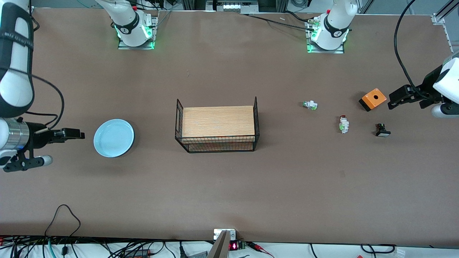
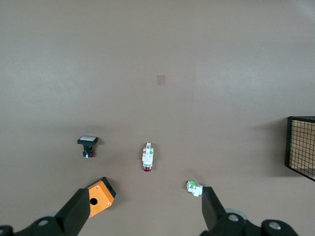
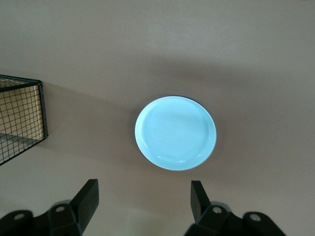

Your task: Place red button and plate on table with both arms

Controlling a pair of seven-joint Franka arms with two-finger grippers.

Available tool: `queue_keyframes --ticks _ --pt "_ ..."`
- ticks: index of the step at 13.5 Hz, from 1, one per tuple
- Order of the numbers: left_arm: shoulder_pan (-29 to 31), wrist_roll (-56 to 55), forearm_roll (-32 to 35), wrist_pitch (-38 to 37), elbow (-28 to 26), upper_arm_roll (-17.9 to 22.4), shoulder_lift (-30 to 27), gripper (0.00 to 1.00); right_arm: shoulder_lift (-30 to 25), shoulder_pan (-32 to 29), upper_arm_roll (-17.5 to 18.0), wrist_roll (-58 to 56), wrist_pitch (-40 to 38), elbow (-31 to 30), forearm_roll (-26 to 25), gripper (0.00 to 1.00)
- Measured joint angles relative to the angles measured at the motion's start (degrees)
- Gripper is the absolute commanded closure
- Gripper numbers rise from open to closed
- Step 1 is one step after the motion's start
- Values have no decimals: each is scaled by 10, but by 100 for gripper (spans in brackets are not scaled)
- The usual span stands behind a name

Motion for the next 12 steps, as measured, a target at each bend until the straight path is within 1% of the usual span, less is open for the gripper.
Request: queue_keyframes --ticks 1,2,4,6,9,12 --pt "0 0 0 0 0 0 0 0 -13 9 0 4 -8 2 -15 11" --pt "0 0 0 0 0 0 0 0 -29 17 0 8 -15 2 -24 0" --pt "0 0 0 0 0 0 0 0 -64 31 0 12 -25 -10 -42 0" --pt "0 0 0 0 0 0 0 0 -97 38 0 12 -26 -44 -55 0" --pt "0 0 0 1 0 0 0 0 -153 38 0 12 -11 -123 -66 0" --pt "0 0 0 17 0 0 0 0 -223 38 0 12 3 -229 -72 0"
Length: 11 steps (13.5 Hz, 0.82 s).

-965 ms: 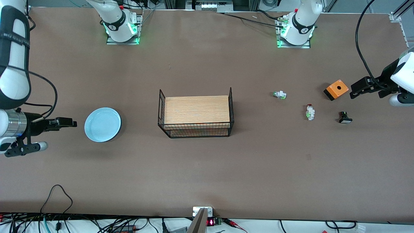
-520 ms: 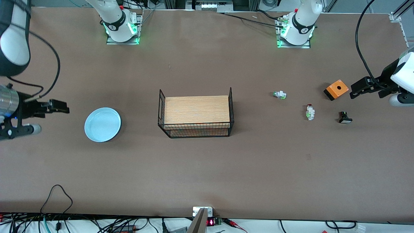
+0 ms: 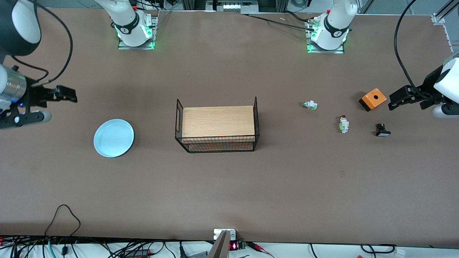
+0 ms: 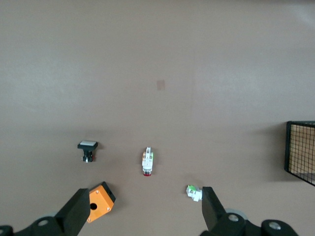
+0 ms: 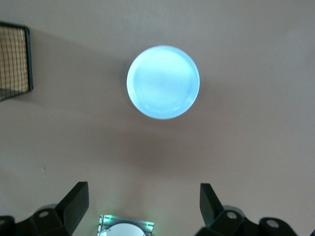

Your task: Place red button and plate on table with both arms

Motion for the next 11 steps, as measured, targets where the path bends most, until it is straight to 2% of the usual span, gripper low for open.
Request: queue_keyframes --ticks 2,4,7,11 --pt "0 0 0 5 0 0 1 0 -42 0 0 0 21 -63 0 0" --pt "0 0 0 6 0 1 1 0 -76 0 0 0 39 -100 0 0" --pt "0 0 0 8 0 1 1 0 -110 0 1 0 54 -117 0 0" --pt "0 0 0 9 0 1 1 0 -122 -2 0 1 61 -121 2 0"
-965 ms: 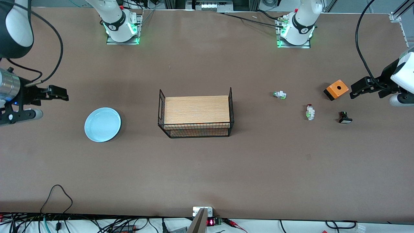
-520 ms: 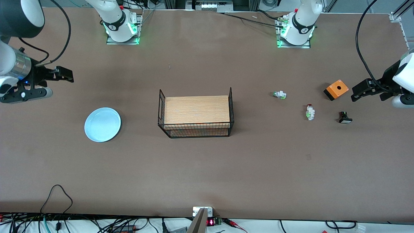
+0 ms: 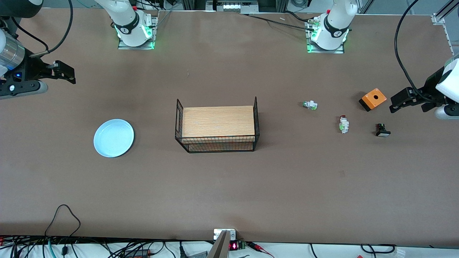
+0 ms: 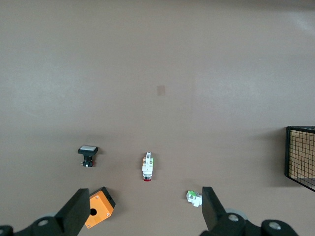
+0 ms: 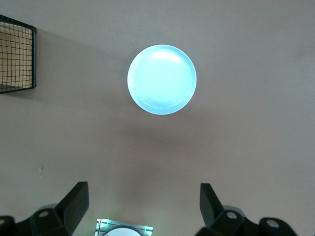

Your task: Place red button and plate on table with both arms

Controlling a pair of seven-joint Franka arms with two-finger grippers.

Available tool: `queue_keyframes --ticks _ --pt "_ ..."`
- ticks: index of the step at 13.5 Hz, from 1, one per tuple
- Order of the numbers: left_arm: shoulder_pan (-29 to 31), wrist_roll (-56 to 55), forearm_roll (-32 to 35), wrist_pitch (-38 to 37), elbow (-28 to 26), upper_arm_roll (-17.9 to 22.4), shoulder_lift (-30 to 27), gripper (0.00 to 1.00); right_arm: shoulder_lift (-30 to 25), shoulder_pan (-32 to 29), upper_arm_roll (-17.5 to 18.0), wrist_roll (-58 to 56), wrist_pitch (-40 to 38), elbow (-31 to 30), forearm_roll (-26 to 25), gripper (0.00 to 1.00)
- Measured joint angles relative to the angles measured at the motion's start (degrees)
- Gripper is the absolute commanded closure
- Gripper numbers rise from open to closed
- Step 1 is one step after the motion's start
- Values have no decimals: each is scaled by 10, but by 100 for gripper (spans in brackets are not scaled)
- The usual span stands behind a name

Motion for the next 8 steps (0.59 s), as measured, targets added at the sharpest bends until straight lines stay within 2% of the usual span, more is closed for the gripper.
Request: queue_keyframes --ticks 5,8 --pt "0 0 0 1 0 2 0 0 -2 12 22 85 -1 3 0 0" --pt "1 0 0 1 0 2 0 0 8 16 24 95 -26 17 -1 0"
